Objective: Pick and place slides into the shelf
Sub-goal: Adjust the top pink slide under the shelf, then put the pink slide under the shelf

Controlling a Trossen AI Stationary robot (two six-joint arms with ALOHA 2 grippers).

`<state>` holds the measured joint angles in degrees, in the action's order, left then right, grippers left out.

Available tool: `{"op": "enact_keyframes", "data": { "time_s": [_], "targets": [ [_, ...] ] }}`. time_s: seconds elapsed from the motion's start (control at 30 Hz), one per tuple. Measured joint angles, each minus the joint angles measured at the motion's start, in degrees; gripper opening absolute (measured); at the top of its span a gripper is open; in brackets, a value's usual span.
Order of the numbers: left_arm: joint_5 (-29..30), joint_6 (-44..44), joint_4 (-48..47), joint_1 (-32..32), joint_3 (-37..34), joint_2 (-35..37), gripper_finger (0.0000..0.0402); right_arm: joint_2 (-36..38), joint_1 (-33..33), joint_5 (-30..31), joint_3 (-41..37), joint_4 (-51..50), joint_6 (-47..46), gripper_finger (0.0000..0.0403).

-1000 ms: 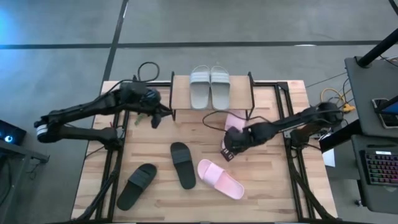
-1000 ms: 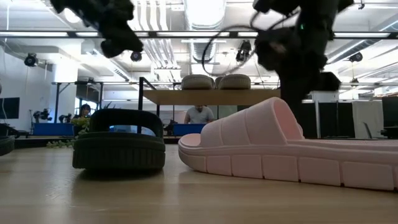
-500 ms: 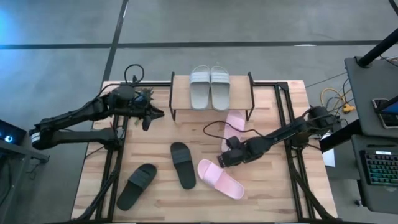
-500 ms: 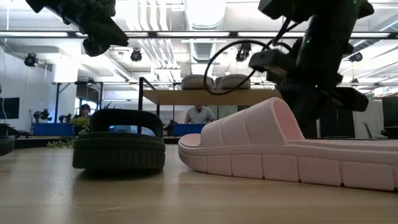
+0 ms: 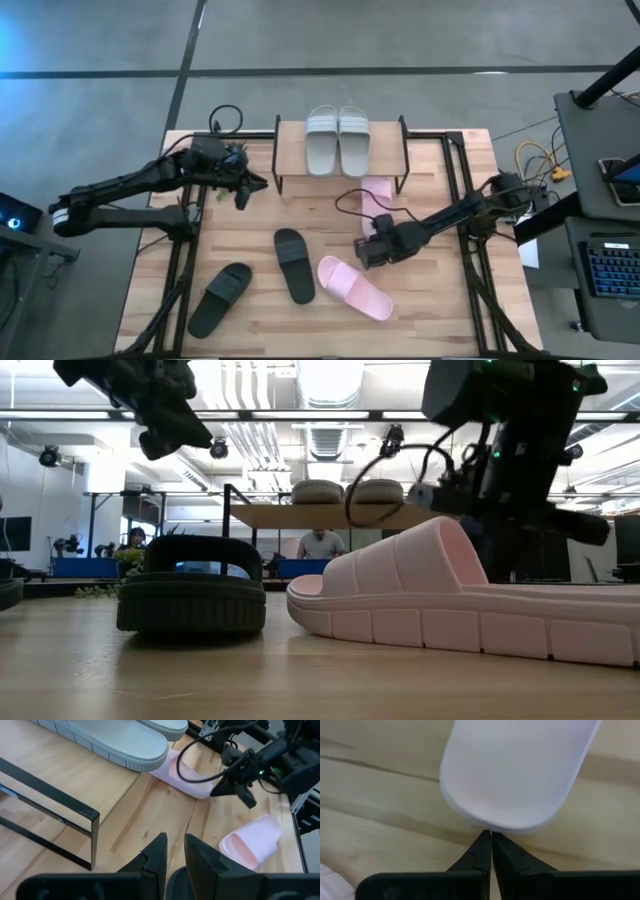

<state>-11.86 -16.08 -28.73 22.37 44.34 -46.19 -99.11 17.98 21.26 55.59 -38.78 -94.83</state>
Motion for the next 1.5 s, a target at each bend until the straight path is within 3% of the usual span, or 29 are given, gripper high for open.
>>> {"op": "enact_keyframes", "data": {
  "time_s": [0.17, 0.37, 0.5, 0.63, 0.73, 1.0, 1.13, 1.33, 1.5],
  "targets": [
    [0.0, 0.0, 0.2, 0.0, 0.0, -0.3, 0.0051, 0.7, -0.5, 0.1, -0.1, 0.0, 0.9, 0.0008],
    [-0.2, -0.6, 0.1, 0.0, 0.0, -0.1, 0.0051, 3.1, 2.6, -11.1, 1.3, 0.9, 11.6, 0.0008],
    [-0.3, -1.4, -1.3, 0.0, -0.3, -0.3, 0.0051, 6.8, 5.4, -16.1, 1.5, 6.9, 18.0, 0.0008],
    [-0.6, -1.4, -1.3, 0.0, -1.3, -0.3, 0.0051, 7.6, 8.3, -11.1, 3.8, 5.2, 22.6, 0.0018],
    [-1.4, -1.6, -1.3, 0.0, -2.2, 0.3, 0.0051, 5.7, 8.8, -11.9, 7.7, 2.3, 28.4, 0.0047],
    [-2.2, -1.4, -1.3, 0.0, -2.7, 1.1, 0.0051, -3.8, 10.1, -10.1, 21.4, -11.7, 60.2, 0.0167],
    [-2.4, -1.4, -1.3, 0.0, -2.7, 1.7, 0.0051, -7.8, 10.3, -3.4, 25.6, -16.1, 64.5, 0.0211],
    [-2.4, -1.1, -1.5, 0.0, -2.7, 2.9, 0.0051, -12.5, 10.6, -3.6, 30.2, -15.7, 73.8, 0.0248],
    [-2.5, -1.0, -2.9, 0.0, -2.7, 4.0, 0.0051, -13.4, 12.4, -3.1, 31.3, -18.1, 75.4, 0.0256]
  ]
}}
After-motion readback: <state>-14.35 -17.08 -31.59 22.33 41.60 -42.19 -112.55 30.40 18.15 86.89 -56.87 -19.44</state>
